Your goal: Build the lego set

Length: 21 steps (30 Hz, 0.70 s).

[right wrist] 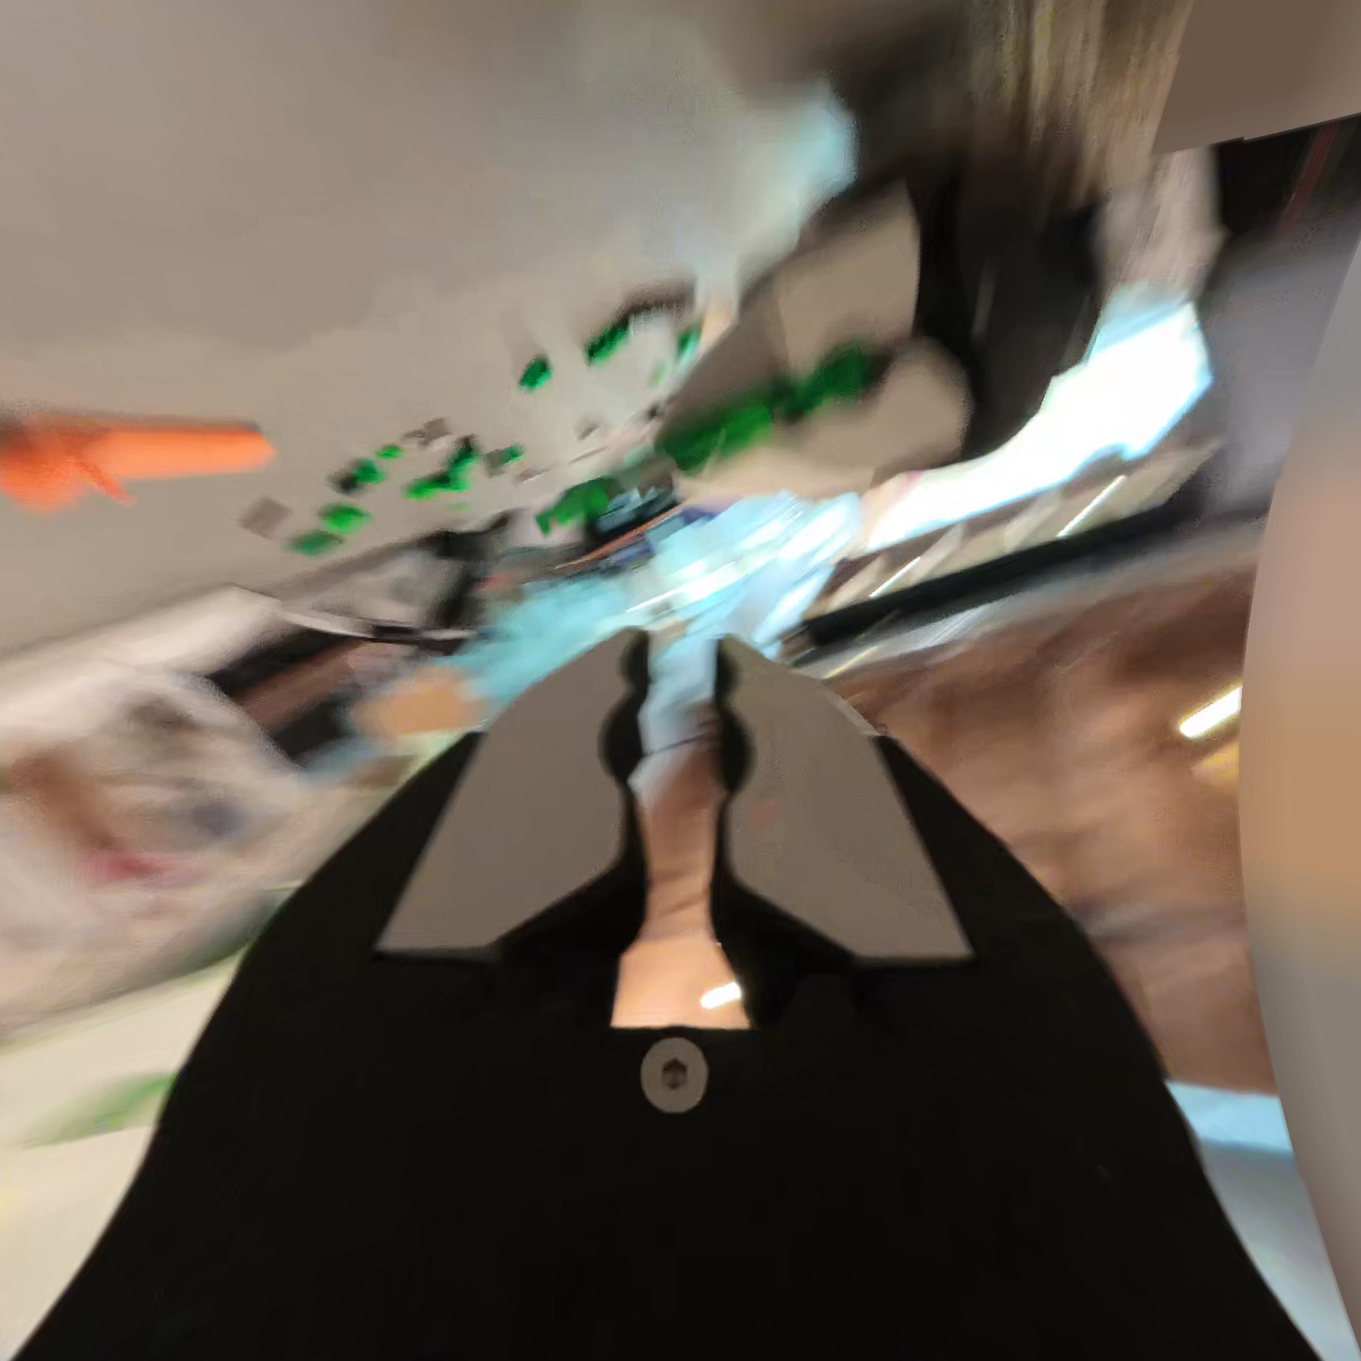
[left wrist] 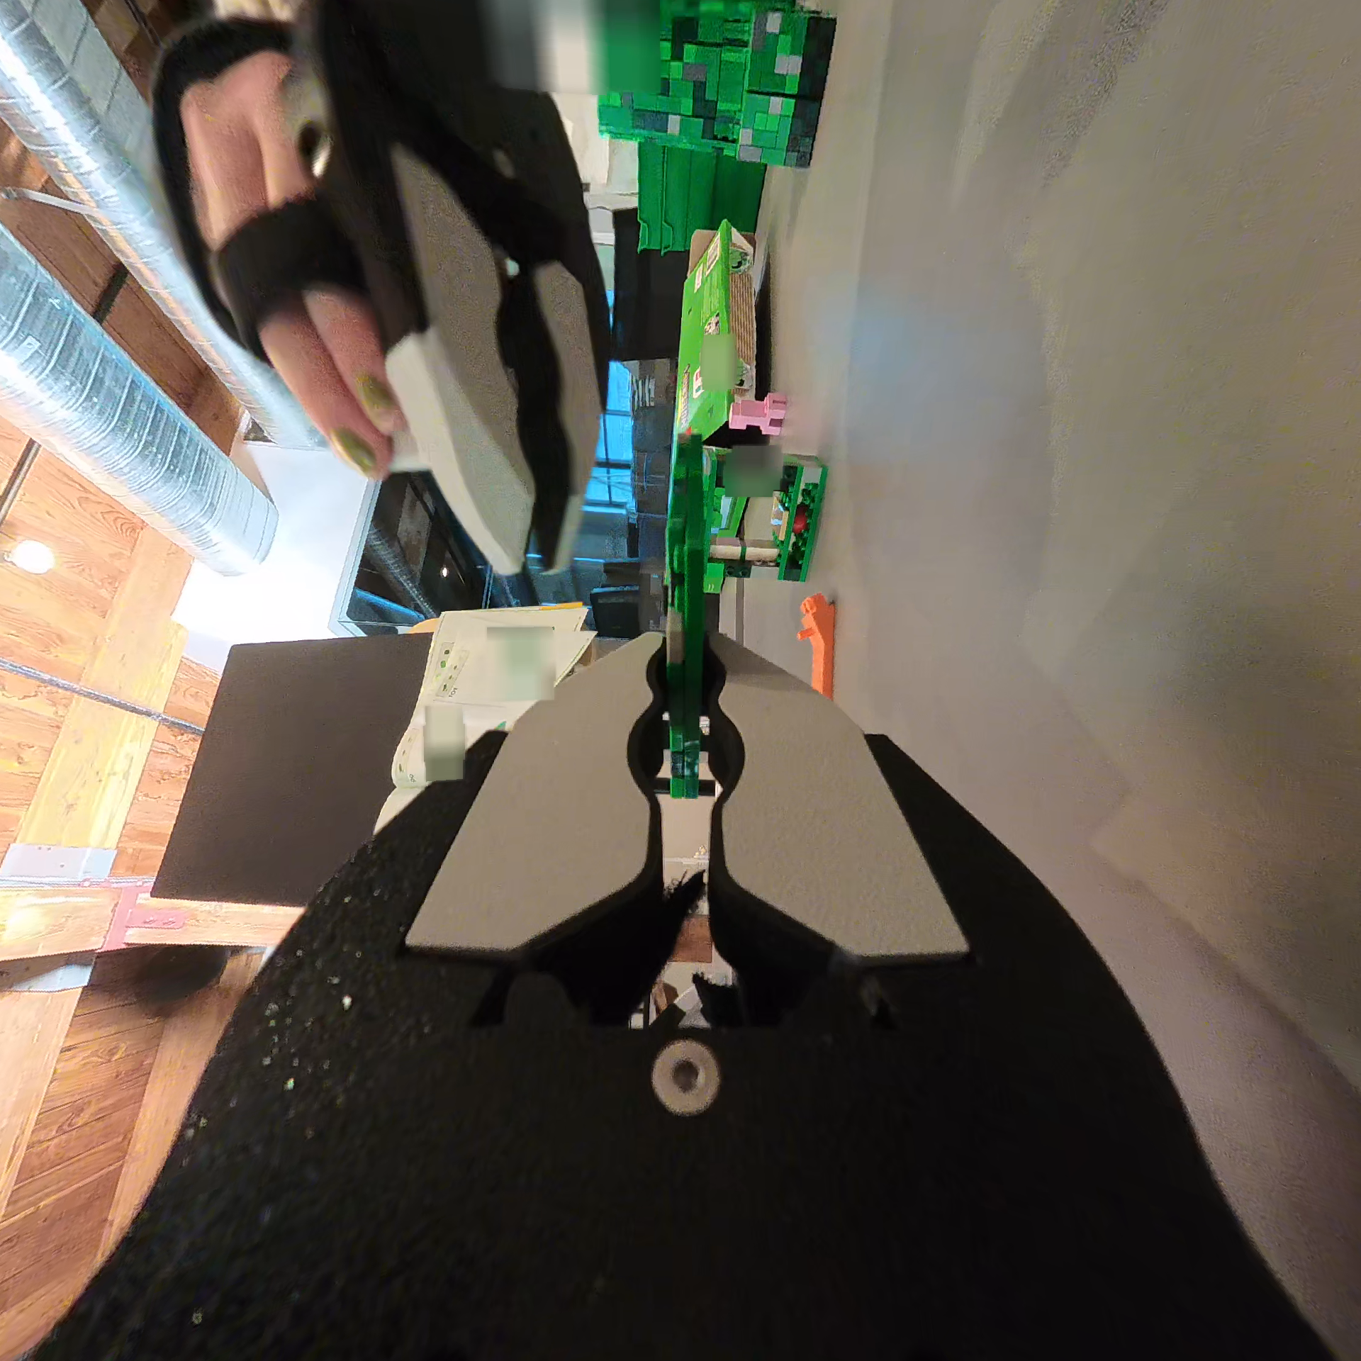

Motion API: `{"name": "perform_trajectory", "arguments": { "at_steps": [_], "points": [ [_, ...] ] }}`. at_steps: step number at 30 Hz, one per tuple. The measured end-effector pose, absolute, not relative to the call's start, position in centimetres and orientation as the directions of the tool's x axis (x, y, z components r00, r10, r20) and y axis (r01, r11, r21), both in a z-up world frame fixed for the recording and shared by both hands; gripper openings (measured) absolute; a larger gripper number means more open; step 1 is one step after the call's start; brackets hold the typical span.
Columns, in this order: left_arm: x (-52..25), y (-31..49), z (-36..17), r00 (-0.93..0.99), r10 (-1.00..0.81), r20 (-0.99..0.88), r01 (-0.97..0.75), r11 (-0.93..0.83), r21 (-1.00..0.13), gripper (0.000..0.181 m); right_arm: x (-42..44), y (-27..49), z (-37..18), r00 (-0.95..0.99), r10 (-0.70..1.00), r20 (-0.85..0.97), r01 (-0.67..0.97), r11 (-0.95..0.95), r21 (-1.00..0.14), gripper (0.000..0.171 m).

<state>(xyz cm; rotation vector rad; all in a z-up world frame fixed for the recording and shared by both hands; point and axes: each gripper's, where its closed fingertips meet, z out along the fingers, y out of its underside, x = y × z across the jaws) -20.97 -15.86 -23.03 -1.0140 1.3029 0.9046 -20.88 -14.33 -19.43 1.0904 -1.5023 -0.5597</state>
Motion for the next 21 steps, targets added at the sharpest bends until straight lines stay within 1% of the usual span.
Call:
{"name": "perform_trajectory", "arguments": {
  "at_steps": [1,2,3,4,5,6,7,8,9,10,12,16,21],
  "points": [
    [-21.1,-15.8,-22.9,0.076,-0.023,-0.997,-0.948,0.309,-0.08,0.006,-21.3,-13.3,-19.0,-0.074,-0.747,0.66,-0.269,0.653,0.709,0.0],
    [-21.3,-15.7,-22.8,0.079,-0.014,-0.997,-0.952,0.295,-0.079,0.006,-21.5,-12.3,-19.2,-0.246,-0.533,0.81,-0.165,0.846,0.507,0.0],
    [-21.5,-15.6,-22.7,0.081,-0.008,-0.997,-0.955,0.285,-0.08,0.005,-21.6,-11.7,-19.7,-0.366,-0.224,0.903,-0.018,0.972,0.234,0.0],
    [-21.6,-15.5,-22.6,0.086,-0.006,-0.996,-0.957,0.277,-0.084,0.005,-21.4,-11.9,-20.5,-0.439,0.101,0.893,0.117,0.992,-0.054,0.001],
    [-21.8,-15.4,-22.6,0.089,-0.007,-0.996,-0.96,0.267,-0.088,0.006,-21.0,-12.6,-21.2,-0.492,0.36,0.793,0.219,0.932,-0.288,0.003],
    [-21.9,-15.3,-22.6,0.089,-0.005,-0.996,-0.962,0.259,-0.087,0.005,-20.9,-13.4,-21.2,-0.491,0.562,0.666,0.292,0.826,-0.482,0.005],
    [-21.9,-15.3,-22.6,0.087,-0.002,-0.996,-0.963,0.255,-0.084,0.005,-21.0,-14.1,-20.6,-0.467,0.709,0.529,0.329,0.694,-0.64,0.006],
    [-21.9,-15.2,-22.6,0.085,-0.002,-0.996,-0.964,0.253,-0.082,0.006,-21.0,-14.7,-20.0,-0.45,0.805,0.387,0.348,0.557,-0.754,0.008],
    [-21.9,-15.2,-22.6,0.082,-0.001,-0.997,-0.965,0.251,-0.08,0.006,-21.1,-15.0,-19.7,-0.441,0.862,0.25,0.371,0.429,-0.824,0.01],
    [-21.9,-15.2,-22.6,0.076,0.001,-0.997,-0.966,0.248,-0.074,0.006,-21.2,-15.0,-19.8,-0.428,0.892,0.144,0.405,0.331,-0.852,0.014],
    [-21.9,-15.2,-22.6,0.064,0.004,-0.998,-0.968,0.245,-0.061,0.006,-21.4,-14.7,-21.3,-0.41,0.911,0.05,0.477,0.261,-0.839,0.019],
    [-22.0,-15.1,-22.7,0.048,0.003,-0.999,-0.97,0.239,-0.046,0.006,-21.9,-14.6,-23.0,-0.395,0.918,0.045,0.51,0.259,-0.82,0.02],
    [-21.8,-15.1,-22.9,0.038,-0.001,-0.999,-0.97,0.24,-0.037,0.006,-22.0,-14.9,-23.2,-0.409,0.912,0.013,0.549,0.258,-0.795,0.016]
  ]
}}
